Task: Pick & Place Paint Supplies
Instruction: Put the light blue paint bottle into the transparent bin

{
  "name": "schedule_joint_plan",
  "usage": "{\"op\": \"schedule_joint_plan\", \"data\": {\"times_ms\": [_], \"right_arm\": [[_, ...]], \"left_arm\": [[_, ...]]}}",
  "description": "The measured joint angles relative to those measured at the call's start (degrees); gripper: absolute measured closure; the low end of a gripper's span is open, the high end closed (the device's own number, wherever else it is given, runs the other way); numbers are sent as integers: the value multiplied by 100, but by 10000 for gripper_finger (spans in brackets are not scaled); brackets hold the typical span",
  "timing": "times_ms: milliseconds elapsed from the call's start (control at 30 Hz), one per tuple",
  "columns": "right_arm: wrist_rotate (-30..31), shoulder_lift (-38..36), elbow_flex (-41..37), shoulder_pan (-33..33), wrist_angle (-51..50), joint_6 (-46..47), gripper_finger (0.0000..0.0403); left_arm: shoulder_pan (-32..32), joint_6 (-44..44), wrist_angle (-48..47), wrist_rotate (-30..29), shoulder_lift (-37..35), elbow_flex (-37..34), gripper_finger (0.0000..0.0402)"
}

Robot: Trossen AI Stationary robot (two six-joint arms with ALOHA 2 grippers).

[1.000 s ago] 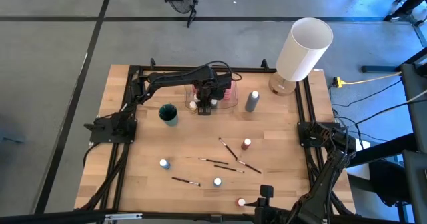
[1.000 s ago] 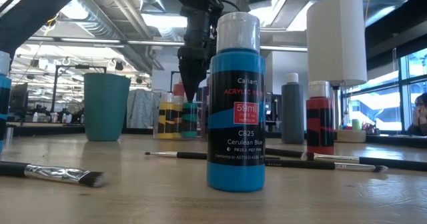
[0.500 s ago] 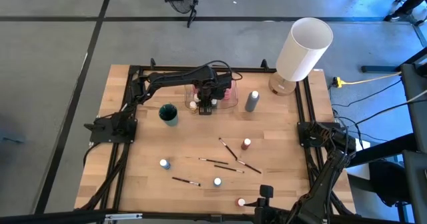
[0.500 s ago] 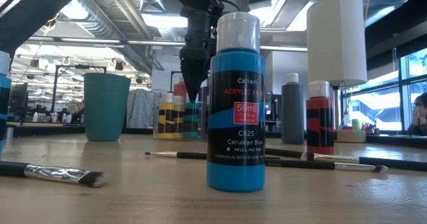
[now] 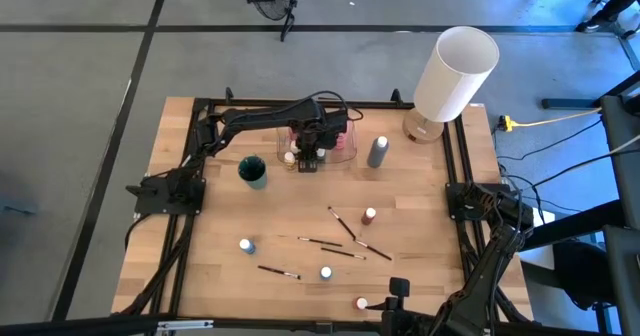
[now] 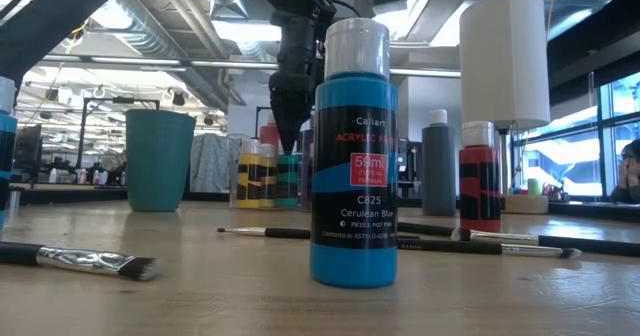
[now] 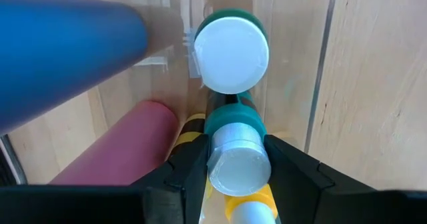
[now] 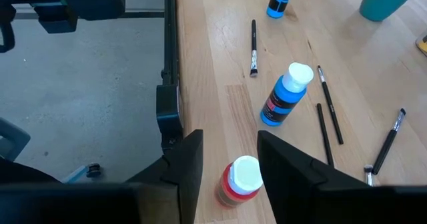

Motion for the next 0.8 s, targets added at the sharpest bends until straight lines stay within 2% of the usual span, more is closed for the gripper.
{"op": "schedule_joint_plan", "data": {"times_ms": [800], "right_arm": [[-87,0,0,0,14,1,259]], "left_arm": [[0,-202,114,-26,52,0,255]]}}
